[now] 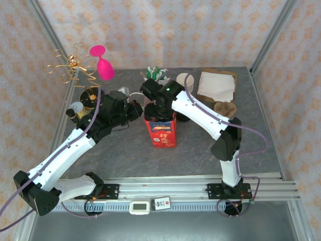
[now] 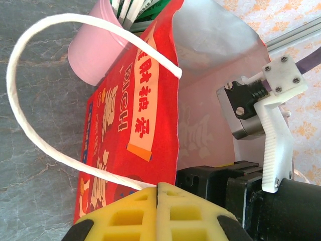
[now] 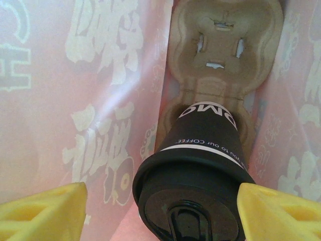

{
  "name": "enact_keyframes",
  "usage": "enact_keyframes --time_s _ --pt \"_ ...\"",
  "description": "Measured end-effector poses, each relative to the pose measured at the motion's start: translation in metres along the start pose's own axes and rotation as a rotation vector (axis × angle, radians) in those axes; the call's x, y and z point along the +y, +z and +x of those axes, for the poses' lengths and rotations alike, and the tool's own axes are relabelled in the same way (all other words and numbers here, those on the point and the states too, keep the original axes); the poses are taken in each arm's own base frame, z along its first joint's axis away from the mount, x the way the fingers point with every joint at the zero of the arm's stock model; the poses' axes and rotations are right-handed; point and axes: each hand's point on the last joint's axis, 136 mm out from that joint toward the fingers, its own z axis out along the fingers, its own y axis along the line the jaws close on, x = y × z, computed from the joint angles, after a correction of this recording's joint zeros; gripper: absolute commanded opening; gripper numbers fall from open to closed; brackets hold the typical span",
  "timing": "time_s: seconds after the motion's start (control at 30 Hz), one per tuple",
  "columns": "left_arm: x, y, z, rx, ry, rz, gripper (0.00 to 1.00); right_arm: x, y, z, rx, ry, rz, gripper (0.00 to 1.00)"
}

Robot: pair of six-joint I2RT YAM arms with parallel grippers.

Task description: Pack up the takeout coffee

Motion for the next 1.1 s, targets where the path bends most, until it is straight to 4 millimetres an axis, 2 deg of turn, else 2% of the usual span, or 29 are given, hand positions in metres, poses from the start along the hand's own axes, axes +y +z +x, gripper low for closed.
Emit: enact_keyframes --time_s 0.2,1.1 --pt "-0.0032 -0.0005 -0.0025 -0.004 0.0 0.005 0.0 -0.0009 0.0 -0.0009 -0.006 0.003 0.006 0.86" --pt "-0.0037 -0.001 -0.0031 -0.006 0.008 0.006 0.0 -0.0013 -0.0053 -0.0017 -0.017 0.012 -0.001 0.85"
